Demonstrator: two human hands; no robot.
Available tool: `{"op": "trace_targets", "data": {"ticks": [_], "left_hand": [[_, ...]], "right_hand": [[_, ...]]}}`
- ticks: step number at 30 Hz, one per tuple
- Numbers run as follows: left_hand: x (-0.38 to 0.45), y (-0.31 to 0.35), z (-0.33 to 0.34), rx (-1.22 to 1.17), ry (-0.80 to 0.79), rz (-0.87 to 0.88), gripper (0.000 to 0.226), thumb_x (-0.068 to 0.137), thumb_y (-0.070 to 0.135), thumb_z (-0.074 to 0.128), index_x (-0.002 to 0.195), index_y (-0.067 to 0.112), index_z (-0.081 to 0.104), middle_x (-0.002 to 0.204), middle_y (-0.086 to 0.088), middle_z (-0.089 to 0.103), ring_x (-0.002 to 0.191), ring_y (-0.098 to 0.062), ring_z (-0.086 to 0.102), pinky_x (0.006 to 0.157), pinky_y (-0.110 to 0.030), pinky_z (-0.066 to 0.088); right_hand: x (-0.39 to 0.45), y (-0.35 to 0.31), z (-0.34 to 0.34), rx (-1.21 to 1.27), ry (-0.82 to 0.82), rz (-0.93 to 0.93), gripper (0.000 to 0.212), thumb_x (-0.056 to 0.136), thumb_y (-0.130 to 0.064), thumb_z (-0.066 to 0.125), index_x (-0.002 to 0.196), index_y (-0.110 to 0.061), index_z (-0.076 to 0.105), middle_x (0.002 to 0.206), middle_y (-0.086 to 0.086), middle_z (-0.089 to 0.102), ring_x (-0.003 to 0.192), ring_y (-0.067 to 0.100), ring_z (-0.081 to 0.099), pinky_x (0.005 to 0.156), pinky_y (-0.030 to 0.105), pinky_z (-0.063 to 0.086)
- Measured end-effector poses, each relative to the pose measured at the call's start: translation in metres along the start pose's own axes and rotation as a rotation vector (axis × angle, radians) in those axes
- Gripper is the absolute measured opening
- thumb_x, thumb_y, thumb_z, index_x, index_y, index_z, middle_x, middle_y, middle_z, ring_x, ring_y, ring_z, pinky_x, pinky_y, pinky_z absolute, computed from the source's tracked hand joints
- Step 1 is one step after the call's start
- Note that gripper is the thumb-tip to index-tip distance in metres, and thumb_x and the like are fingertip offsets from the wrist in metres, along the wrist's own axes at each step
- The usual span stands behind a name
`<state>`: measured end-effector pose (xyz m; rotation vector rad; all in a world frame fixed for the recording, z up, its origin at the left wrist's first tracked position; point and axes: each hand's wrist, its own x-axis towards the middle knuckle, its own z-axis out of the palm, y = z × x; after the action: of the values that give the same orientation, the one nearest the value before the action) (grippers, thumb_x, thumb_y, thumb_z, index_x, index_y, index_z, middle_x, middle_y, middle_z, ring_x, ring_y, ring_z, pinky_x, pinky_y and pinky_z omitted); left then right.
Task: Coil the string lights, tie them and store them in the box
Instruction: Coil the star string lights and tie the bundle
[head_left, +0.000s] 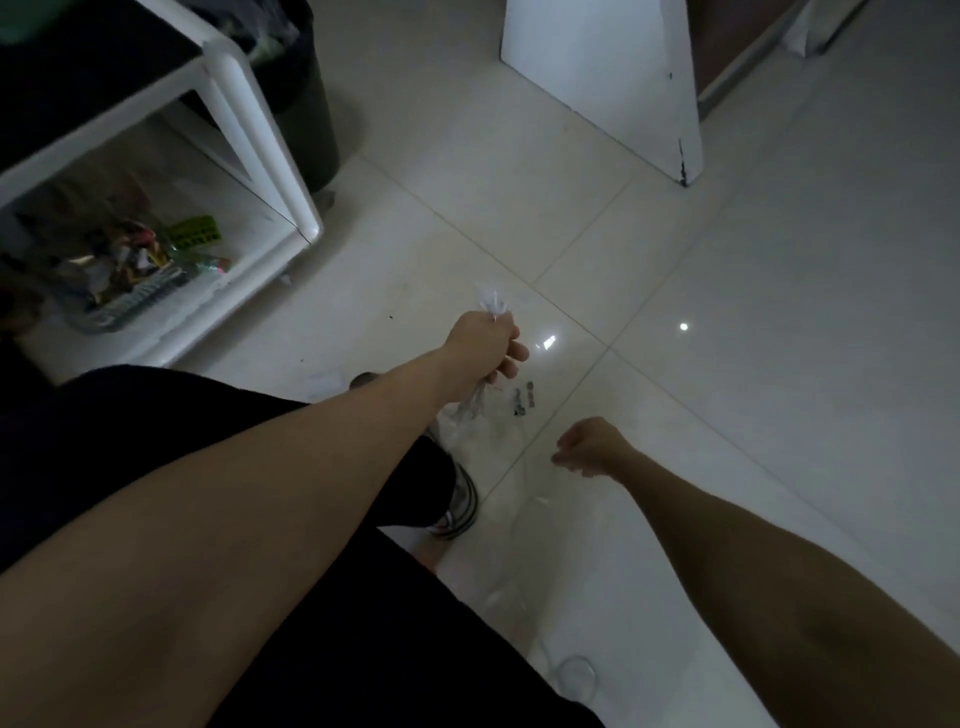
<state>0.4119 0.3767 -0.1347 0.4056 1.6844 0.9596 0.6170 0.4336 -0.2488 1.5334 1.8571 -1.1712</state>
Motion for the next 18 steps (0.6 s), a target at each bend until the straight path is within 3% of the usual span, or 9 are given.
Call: {"op": "trace_targets", "data": {"ticks": [2,4,9,12,14,18], "left_hand": [[0.001,-0.009,0.006,0.074,-0.067,-0.023,0.028,0.105,0.025,0.039,0.085,0.01,0.051,0.078,-0.007,0.066,0.047,-0.013,0.054,0.045,-0.025,0.033],[0.0,-0.017,0.012,0.139,-0.131,-0.06,0.027,0.105,0.025,0.039,0.086,0.01,0.052,0.081,-0.008,0.068,0.05,-0.014,0.055,0.047,-0.025,0.033],[0.005,-0.036,0.028,0.114,-0.181,-0.13,0.027,0.105,0.023,0.039,0.083,0.012,0.051,0.077,-0.006,0.067,0.045,-0.011,0.054,0.046,-0.025,0.032],[0.006,-0.044,0.034,0.007,-0.169,-0.163,0.027,0.105,0.021,0.039,0.083,0.011,0.051,0.074,-0.006,0.065,0.047,-0.013,0.052,0.045,-0.026,0.031],[0.008,-0.053,0.037,-0.05,-0.149,-0.194,0.027,0.106,0.02,0.039,0.084,0.01,0.052,0.073,-0.007,0.065,0.048,-0.014,0.051,0.044,-0.025,0.031],[0.01,-0.067,0.041,-0.055,-0.134,-0.218,0.027,0.106,0.019,0.041,0.083,0.01,0.053,0.071,-0.007,0.065,0.049,-0.015,0.049,0.043,-0.026,0.03]], "right_hand": [[-0.002,0.023,0.03,0.033,-0.068,0.09,0.026,0.083,-0.02,0.081,0.1,-0.002,0.072,0.077,0.007,0.069,0.065,0.017,0.065,0.064,0.026,0.057],[-0.004,0.036,0.061,0.056,-0.093,0.138,0.027,0.082,-0.026,0.082,0.091,-0.003,0.072,0.073,0.005,0.067,0.068,0.018,0.067,0.065,0.025,0.057],[-0.002,0.053,0.13,0.044,-0.071,0.164,0.056,0.078,-0.057,0.077,0.104,-0.007,0.073,0.103,0.006,0.072,0.097,0.021,0.07,0.072,0.023,0.048],[-0.008,0.054,0.153,0.111,-0.034,0.21,0.063,0.069,-0.051,0.087,0.109,-0.007,0.066,0.107,0.006,0.071,0.101,0.023,0.069,0.078,0.028,0.053],[-0.011,0.055,0.166,0.086,-0.022,0.203,0.061,0.074,-0.047,0.085,0.115,-0.008,0.062,0.111,0.007,0.067,0.106,0.025,0.066,0.082,0.03,0.05],[-0.008,0.059,0.18,0.11,0.051,0.199,0.029,0.085,-0.033,0.075,0.105,-0.013,0.071,0.105,0.005,0.072,0.101,0.024,0.069,0.085,0.031,0.054]]}}
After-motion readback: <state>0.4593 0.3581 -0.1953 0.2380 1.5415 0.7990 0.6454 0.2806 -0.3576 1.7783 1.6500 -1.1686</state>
